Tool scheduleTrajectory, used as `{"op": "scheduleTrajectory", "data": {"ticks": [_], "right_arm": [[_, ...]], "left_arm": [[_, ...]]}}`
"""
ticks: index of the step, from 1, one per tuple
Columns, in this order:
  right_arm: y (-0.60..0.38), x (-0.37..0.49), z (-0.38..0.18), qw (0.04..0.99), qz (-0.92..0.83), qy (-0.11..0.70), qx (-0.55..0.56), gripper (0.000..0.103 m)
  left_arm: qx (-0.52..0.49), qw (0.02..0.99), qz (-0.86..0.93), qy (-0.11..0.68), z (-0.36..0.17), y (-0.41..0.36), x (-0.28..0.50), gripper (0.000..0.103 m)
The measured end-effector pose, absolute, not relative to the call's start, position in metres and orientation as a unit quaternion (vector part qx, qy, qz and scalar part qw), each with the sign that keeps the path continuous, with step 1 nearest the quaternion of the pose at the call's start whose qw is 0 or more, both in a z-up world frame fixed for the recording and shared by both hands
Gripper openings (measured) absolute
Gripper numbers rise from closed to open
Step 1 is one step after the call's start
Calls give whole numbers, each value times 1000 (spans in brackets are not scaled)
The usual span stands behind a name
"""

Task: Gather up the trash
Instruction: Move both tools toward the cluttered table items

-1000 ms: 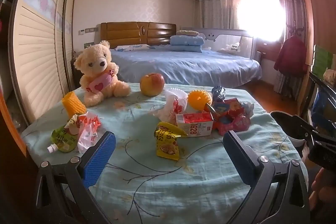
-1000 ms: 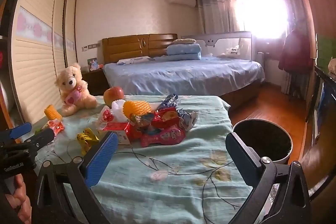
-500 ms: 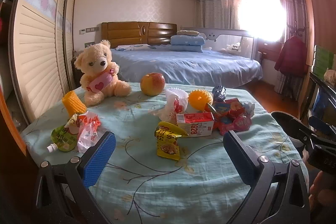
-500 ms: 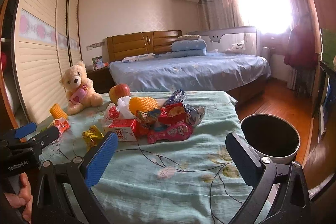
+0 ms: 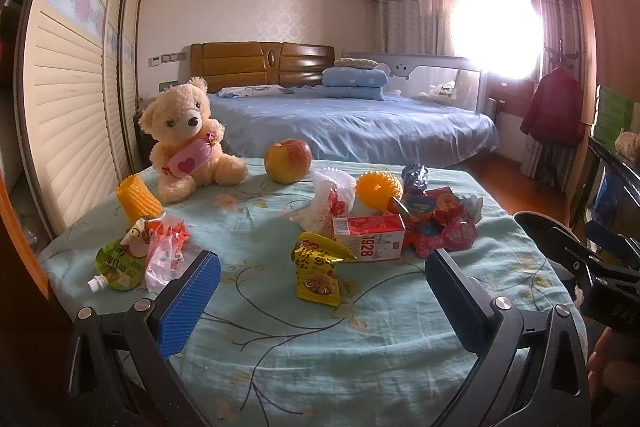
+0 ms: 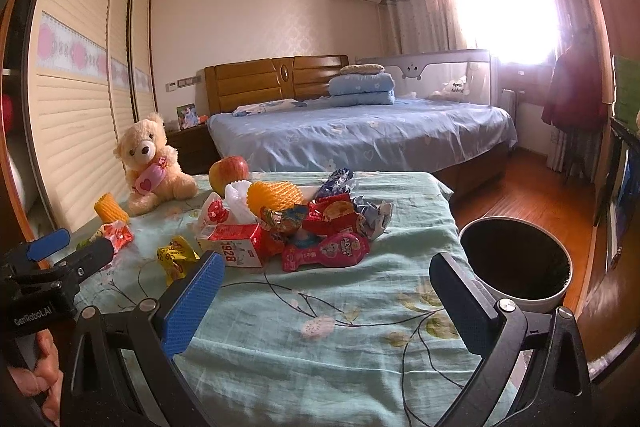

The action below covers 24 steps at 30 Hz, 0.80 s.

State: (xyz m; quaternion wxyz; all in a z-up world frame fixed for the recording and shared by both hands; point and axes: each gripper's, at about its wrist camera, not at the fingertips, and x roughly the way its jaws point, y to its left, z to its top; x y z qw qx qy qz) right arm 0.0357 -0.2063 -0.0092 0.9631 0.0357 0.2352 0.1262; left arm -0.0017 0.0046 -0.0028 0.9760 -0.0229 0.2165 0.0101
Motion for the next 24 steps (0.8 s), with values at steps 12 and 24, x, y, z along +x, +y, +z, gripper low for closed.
{"op": "scheduleTrajectory", "data": {"ticks": [12,24], "right_arm": [[-206,36,-9,963,126,236,32,103],[-204,40,-13,961,126,246,30,103]], "left_arm": [[-23,976,9,218,-4,3,-1,102],[-23,975,6,222,-9,3,4,102]]}}
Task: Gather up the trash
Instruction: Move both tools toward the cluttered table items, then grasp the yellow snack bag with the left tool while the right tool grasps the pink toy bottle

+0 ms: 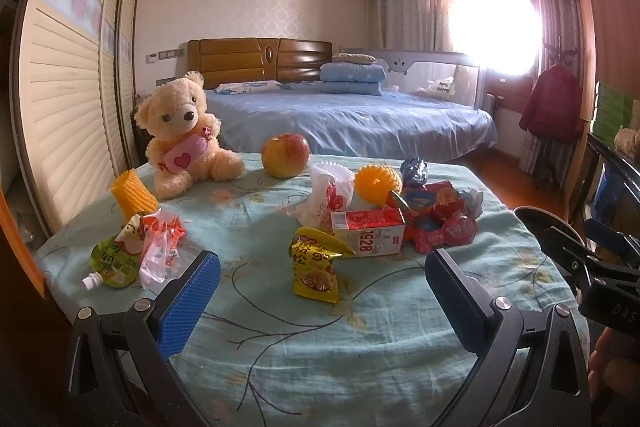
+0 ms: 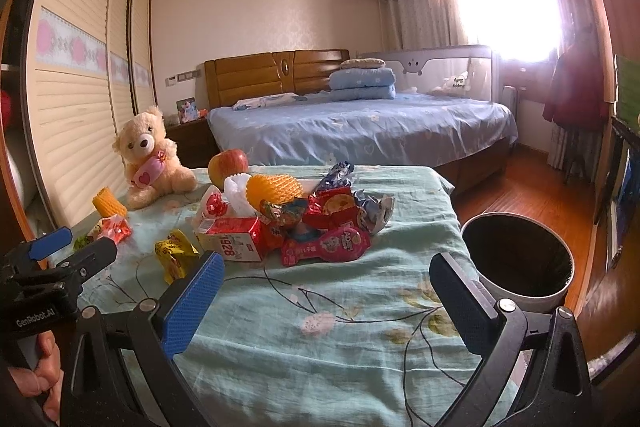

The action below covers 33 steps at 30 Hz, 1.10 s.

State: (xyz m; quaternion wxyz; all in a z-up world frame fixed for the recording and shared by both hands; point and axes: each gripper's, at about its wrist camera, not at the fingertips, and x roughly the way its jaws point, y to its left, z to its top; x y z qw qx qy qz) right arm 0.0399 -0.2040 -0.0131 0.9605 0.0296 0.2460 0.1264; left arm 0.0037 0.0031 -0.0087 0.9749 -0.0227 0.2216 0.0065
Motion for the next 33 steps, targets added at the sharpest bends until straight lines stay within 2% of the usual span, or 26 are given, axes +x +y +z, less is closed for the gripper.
{"op": "scheduleTrajectory", "data": {"ticks": [13,33], "right_arm": [[-200,54,-19,951,139,275,28,103],[-198,124,-52,915,144,374,46,102]], "left_arm": [[-31,969,2,246,-19,13,21,102],[-33,945,3,326,-49,23,94,99]]}}
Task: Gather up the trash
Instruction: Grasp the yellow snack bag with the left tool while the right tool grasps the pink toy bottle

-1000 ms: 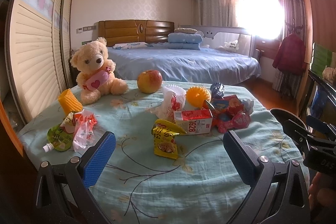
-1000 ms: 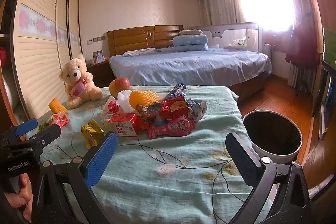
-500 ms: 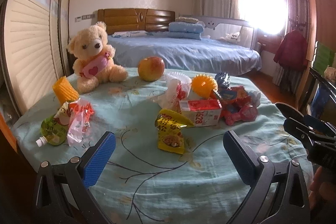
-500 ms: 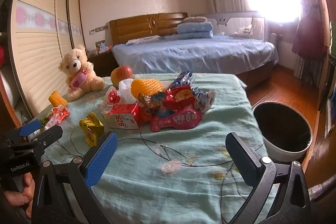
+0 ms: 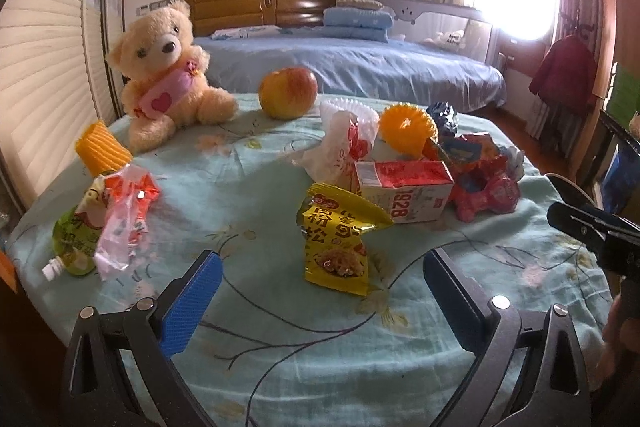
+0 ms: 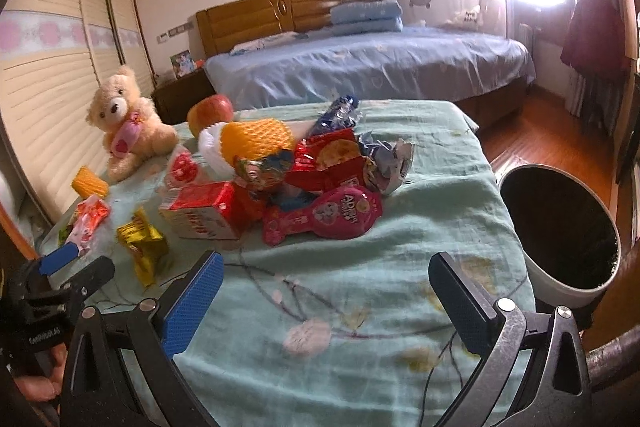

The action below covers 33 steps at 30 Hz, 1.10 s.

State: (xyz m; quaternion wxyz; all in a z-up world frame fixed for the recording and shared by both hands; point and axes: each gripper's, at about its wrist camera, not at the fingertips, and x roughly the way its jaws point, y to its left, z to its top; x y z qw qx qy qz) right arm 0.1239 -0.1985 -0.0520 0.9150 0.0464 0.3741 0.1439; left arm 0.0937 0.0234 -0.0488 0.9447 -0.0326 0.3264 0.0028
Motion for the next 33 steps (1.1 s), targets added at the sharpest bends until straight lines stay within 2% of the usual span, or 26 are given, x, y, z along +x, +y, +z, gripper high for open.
{"op": "scheduleTrajectory", "data": {"ticks": [10,16,18,20,22,23,27,33], "right_arm": [[-198,172,-75,886,163,430,55,101],[-196,198,-88,872,174,456,49,101],[-197,205,-93,865,179,466,50,97],[-197,209,-98,859,183,474,56,87],[-199,209,-97,862,176,473,52,74],[-201,208,-96,863,172,472,52,60],[-206,203,-94,864,175,468,64,59],[-218,189,-86,865,180,459,88,59]], "left_arm": [[-44,930,-8,365,-66,26,139,87],[-48,923,-17,381,-75,23,160,74],[-45,921,-21,387,-78,21,165,66],[-45,918,-24,393,-82,20,170,48],[-49,915,-29,400,-86,20,174,40],[-50,915,-29,399,-87,20,174,39],[-51,919,-33,389,-83,19,172,34],[-51,924,-54,374,-70,8,155,33]]}}
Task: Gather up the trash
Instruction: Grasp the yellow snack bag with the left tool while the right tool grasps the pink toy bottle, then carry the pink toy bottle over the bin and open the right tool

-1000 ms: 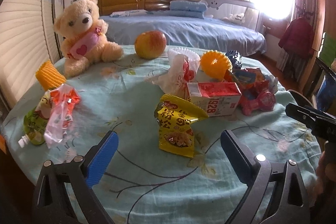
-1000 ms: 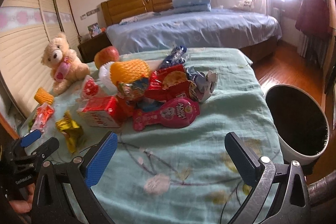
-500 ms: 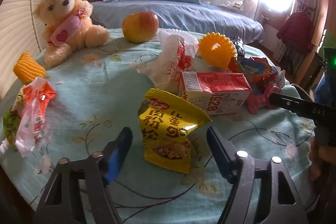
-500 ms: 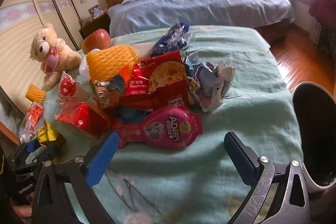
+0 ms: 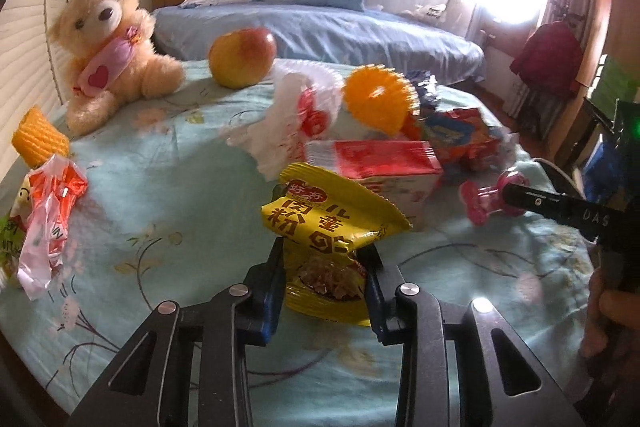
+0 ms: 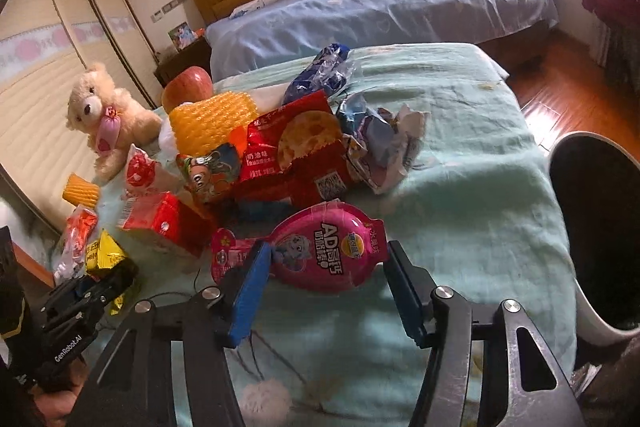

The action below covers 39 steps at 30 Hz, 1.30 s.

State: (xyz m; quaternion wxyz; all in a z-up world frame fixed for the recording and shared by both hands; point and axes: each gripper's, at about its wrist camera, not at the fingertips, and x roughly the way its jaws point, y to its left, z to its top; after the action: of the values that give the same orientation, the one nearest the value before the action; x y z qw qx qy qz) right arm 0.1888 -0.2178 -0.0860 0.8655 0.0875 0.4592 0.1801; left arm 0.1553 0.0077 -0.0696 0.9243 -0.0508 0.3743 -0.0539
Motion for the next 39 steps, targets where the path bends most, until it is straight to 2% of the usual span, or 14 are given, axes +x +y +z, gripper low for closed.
{"op": "scheduleTrajectory", "data": {"ticks": [2,3,4,7,9,13,16,18,20,23,26,28,31,39], "right_arm": [[-224,182,-83,867,178,455,93,59],[-227,180,-81,868,176,454,95,37],[-230,177,-80,869,174,452,97,24],[-248,173,-80,865,168,456,124,20],[-254,169,-80,869,155,456,114,8],[-262,166,-85,865,157,460,128,9],[-262,168,-86,859,170,461,143,24],[-260,170,-85,857,186,459,142,48],[-255,175,-83,860,198,453,123,60],[-246,184,-84,856,213,463,89,62],[-232,192,-88,845,239,476,55,73],[-223,195,-92,839,248,483,33,72],[-213,194,-94,840,246,483,-1,59],[-239,182,-86,853,228,467,40,57]], "left_arm": [[-49,925,-66,372,-66,2,150,33],[-46,925,-71,371,-64,-2,148,33],[-44,925,-77,370,-63,-6,145,33],[-35,924,-96,370,-60,-21,139,33],[-29,923,-104,368,-59,-27,137,33],[-26,921,-112,373,-58,-31,137,33],[-21,921,-106,374,-59,-30,139,33],[-20,921,-103,375,-59,-30,140,33],[-18,921,-99,376,-60,-32,143,33],[-19,921,-95,378,-62,-33,147,33],[-19,920,-93,381,-63,-34,149,33],[-18,920,-92,381,-64,-35,151,33],[-17,920,-93,381,-64,-37,153,33],[-8,917,-116,382,-64,-54,155,33]]}}
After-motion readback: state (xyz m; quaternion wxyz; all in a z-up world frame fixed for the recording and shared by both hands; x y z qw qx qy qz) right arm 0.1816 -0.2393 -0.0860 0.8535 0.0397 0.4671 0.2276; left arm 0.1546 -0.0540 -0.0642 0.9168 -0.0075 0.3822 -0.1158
